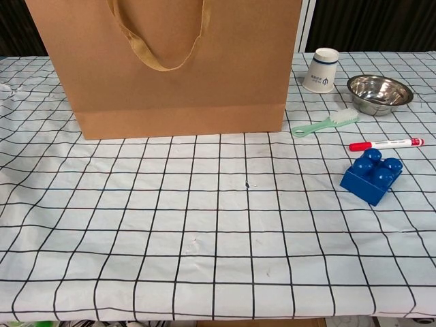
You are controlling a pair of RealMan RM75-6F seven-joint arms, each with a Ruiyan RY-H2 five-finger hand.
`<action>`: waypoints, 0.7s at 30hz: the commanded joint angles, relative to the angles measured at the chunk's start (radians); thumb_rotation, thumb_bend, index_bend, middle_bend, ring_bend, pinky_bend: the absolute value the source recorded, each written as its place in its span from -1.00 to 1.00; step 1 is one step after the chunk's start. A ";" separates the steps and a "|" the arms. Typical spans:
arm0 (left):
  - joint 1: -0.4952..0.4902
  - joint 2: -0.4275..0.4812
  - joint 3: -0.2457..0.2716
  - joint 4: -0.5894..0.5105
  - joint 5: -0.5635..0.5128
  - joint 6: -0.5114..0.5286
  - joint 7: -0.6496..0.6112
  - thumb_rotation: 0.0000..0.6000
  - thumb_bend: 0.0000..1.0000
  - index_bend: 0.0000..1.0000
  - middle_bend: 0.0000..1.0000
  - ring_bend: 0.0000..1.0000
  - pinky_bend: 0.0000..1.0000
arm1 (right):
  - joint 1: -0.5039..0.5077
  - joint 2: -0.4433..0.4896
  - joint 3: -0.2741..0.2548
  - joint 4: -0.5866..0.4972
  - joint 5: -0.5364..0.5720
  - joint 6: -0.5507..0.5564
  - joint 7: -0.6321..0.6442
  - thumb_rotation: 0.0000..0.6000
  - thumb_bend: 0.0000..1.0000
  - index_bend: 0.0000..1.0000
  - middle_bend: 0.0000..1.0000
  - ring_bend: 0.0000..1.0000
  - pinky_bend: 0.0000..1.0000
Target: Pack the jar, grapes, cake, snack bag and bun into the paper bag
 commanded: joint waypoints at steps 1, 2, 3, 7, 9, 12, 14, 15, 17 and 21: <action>0.001 0.002 0.000 -0.001 0.002 0.003 -0.003 1.00 -0.74 -0.77 -0.83 -1.00 -0.97 | 0.118 -0.083 0.041 0.084 0.087 -0.032 -0.068 1.00 -0.23 -0.36 -0.31 -0.19 -0.49; 0.002 0.003 0.000 -0.001 0.003 0.005 -0.005 1.00 -0.74 -0.77 -0.83 -1.00 -0.97 | 0.142 -0.102 0.044 0.100 0.106 -0.033 -0.078 1.00 -0.23 -0.36 -0.31 -0.19 -0.49; 0.003 0.003 -0.001 -0.001 0.003 0.007 -0.007 1.00 -0.74 -0.77 -0.83 -1.00 -0.97 | 0.163 -0.120 0.047 0.113 0.122 -0.035 -0.084 1.00 -0.23 -0.35 -0.31 -0.19 -0.49; 0.004 0.006 -0.002 0.001 0.001 0.008 -0.016 1.00 -0.74 -0.77 -0.83 -1.00 -0.97 | 0.235 -0.192 0.045 0.152 0.177 -0.043 -0.102 1.00 -0.23 -0.33 -0.31 -0.19 -0.49; 0.004 0.008 -0.002 0.002 0.003 0.008 -0.023 1.00 -0.74 -0.77 -0.83 -1.00 -0.97 | 0.269 -0.236 0.031 0.180 0.188 -0.045 -0.116 1.00 -0.23 -0.33 -0.32 -0.19 -0.49; 0.005 0.010 -0.001 0.003 0.005 0.008 -0.028 1.00 -0.74 -0.77 -0.83 -1.00 -0.97 | 0.290 -0.264 0.014 0.202 0.195 -0.046 -0.133 1.00 -0.26 -0.33 -0.33 -0.20 -0.49; 0.005 0.011 -0.001 0.003 0.006 0.008 -0.031 1.00 -0.74 -0.77 -0.83 -1.00 -0.97 | 0.301 -0.278 0.005 0.216 0.197 -0.047 -0.144 1.00 -0.29 -0.33 -0.35 -0.21 -0.49; 0.005 0.012 -0.001 0.003 0.007 0.008 -0.034 1.00 -0.74 -0.77 -0.83 -1.00 -0.97 | 0.311 -0.291 -0.004 0.232 0.201 -0.047 -0.155 1.00 -0.30 -0.34 -0.36 -0.22 -0.49; 0.006 0.016 0.000 0.003 0.009 0.008 -0.039 1.00 -0.74 -0.77 -0.83 -1.00 -0.97 | 0.326 -0.311 -0.017 0.257 0.210 -0.051 -0.172 1.00 -0.31 -0.37 -0.39 -0.23 -0.49; 0.013 0.026 -0.001 0.000 0.010 0.018 -0.060 1.00 -0.74 -0.77 -0.83 -1.00 -0.97 | 0.357 -0.363 -0.026 0.334 0.253 -0.049 -0.192 1.00 -0.38 -0.45 -0.47 -0.36 -0.49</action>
